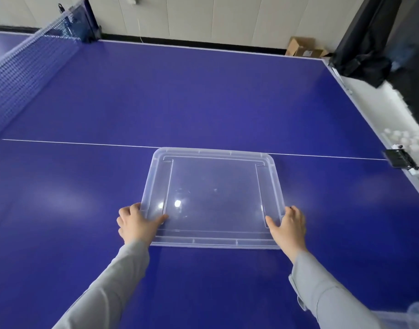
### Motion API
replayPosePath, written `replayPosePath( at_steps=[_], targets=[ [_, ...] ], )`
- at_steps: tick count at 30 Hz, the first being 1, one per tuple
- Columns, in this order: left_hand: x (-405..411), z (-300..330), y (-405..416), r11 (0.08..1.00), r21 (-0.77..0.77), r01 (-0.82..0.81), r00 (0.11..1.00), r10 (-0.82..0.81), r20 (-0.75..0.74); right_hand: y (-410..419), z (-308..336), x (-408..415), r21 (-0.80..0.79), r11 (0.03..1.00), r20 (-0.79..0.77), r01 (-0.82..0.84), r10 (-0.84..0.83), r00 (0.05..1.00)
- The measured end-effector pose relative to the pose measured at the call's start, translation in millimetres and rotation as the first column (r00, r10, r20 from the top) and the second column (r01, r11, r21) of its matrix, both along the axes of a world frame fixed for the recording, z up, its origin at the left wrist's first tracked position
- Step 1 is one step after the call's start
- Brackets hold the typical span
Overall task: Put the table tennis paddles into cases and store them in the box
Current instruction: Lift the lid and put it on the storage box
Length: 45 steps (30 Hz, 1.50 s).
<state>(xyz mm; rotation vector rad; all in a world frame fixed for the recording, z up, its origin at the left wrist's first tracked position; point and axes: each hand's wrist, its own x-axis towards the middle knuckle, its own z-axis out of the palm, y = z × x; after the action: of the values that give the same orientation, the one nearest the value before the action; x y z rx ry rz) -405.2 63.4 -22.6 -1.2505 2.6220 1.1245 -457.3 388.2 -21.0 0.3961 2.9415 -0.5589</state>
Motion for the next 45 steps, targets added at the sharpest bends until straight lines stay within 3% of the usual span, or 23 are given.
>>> replayPosePath(
  at_steps=[15,31,45],
  targets=[
    [9.4,17.7,-2.0,0.965,0.235,-0.118,0.993,0.119,0.01,4.9,19.9,8.3,-0.397,0.916,-0.115,0.064,-0.119,0.986],
    [55.5,128.0,30.1,0.953,0.302,-0.004,0.968,0.079,-0.238,52.1,139.8,51.6,-0.412,0.911,-0.301,-0.018,-0.117,0.946],
    [139.5,195.1,176.0,0.967,0.249,0.045,0.939,0.044,-0.341,199.2,186.8,134.0,-0.401,0.916,-0.388,-0.02,-0.151,0.909]
  ],
)
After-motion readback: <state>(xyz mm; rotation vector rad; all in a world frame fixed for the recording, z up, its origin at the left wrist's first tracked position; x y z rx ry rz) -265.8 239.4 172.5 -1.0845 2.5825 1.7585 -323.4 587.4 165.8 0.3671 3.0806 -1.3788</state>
